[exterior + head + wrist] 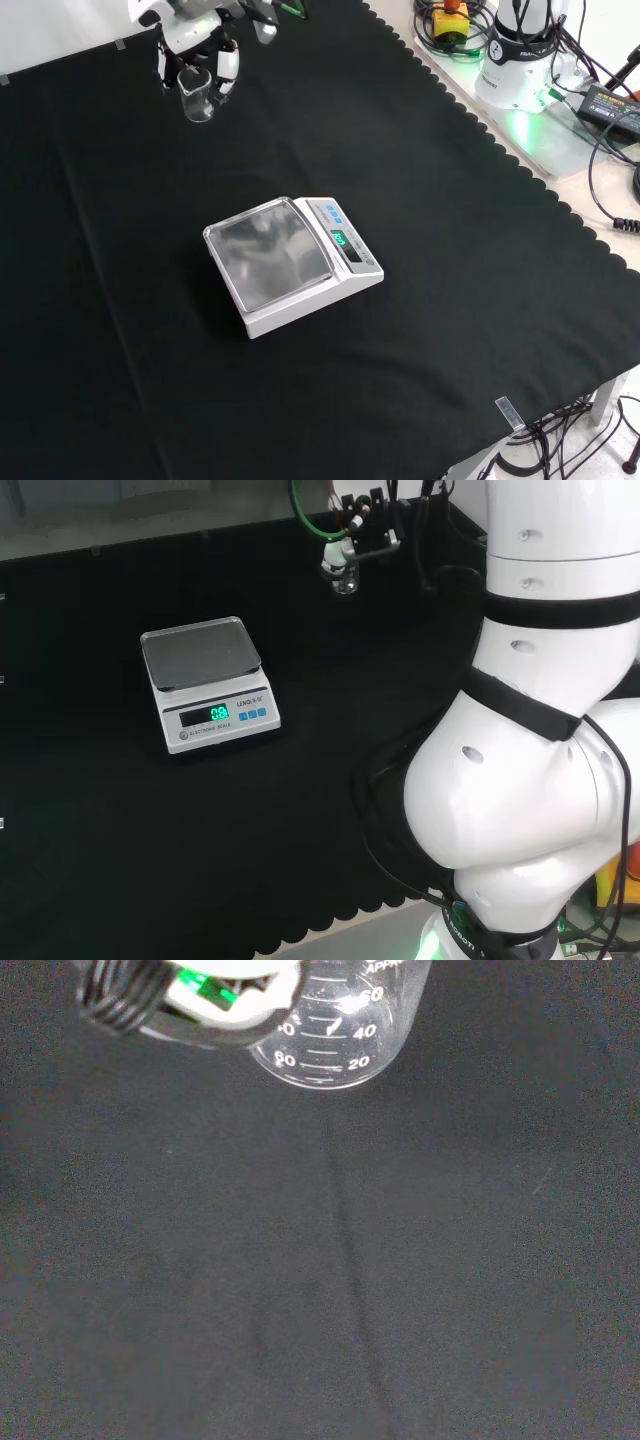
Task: Put the beaker on the electronic balance.
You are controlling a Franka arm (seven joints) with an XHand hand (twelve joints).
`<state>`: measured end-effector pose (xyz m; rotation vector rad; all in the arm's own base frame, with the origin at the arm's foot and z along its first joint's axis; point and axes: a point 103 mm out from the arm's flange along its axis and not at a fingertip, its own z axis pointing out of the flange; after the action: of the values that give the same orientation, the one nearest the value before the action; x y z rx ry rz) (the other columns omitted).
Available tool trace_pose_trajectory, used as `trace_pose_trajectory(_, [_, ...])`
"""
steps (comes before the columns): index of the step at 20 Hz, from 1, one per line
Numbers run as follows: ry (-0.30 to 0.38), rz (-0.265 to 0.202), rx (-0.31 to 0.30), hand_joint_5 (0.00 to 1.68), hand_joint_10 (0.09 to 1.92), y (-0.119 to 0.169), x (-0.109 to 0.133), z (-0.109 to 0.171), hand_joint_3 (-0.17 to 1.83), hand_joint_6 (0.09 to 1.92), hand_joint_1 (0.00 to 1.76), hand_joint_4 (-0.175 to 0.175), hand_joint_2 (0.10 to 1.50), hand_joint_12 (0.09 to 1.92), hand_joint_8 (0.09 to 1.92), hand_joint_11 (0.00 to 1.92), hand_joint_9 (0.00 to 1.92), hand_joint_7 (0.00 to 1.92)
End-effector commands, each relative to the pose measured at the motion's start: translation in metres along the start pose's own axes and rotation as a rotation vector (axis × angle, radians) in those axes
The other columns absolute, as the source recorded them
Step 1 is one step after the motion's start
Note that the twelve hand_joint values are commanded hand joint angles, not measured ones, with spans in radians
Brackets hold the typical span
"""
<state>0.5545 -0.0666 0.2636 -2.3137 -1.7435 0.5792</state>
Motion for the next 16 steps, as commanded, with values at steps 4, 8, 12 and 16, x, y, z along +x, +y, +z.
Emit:
trace_pose_trajectory(4, [0.000, -0.017, -0.009, 0.94, 0.09, -0.022, 0.023, -0.009, 0.56, 0.27, 1.04, -0.175, 0.70, 0.63, 0.43, 1.49, 1.49, 1.09])
trace_pose_trajectory(8, [-0.023, -0.037, -0.015, 0.93, 0.09, -0.038, 0.059, -0.020, 0.56, 0.27, 1.04, -0.175, 0.70, 0.63, 0.43, 1.49, 1.49, 1.09])
trace_pose_trajectory(12, [-0.003, -0.075, -0.013, 0.93, 0.09, -0.040, 0.084, -0.024, 0.56, 0.27, 1.03, -0.175, 0.70, 0.63, 0.43, 1.49, 1.49, 1.09])
trace_pose_trajectory(16, [-0.002, -0.107, -0.010, 0.93, 0.09, -0.040, 0.106, -0.024, 0.56, 0.27, 1.03, -0.175, 0.70, 0.63, 0.43, 1.49, 1.49, 1.09])
